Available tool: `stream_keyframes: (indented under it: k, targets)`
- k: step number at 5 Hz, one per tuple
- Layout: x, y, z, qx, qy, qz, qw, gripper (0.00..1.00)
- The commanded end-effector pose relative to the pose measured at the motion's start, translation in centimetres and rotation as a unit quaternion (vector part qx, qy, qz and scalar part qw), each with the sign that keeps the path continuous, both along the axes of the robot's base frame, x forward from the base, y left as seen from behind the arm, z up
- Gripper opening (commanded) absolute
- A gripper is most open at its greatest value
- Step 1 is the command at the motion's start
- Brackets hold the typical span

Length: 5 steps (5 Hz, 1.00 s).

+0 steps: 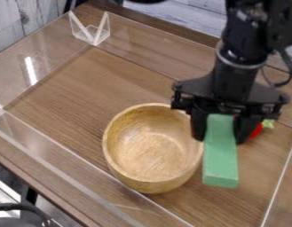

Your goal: Remove the green stick from the brown bowl and put it on the table

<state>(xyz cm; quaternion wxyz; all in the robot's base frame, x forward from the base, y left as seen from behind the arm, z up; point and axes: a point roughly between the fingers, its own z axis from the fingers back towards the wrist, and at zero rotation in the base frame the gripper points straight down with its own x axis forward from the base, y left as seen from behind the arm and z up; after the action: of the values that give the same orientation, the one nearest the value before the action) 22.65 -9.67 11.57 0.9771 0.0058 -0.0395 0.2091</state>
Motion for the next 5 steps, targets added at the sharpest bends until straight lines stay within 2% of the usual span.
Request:
stream_keyframes:
  k: [1,2,3,4,5]
  targets:
    - [1.1,0.5,2.5,-0.011,-0.019,-0.02,0.9996,0.0]
    - [1.0,1.7,2.8,-0.01,-0.02,-0.053,0.9984,0.0]
    - [-0.1,-0.5,1.8,-0.029,-0.01,-0.076,0.9966,0.0]
    - [-0.3,-2.0,0.2,-0.043,0.001,-0.119,0.992,0.0]
    - [0.0,-2.3,-1.4,-0.053,0.006,-0.143,0.9883,0.0]
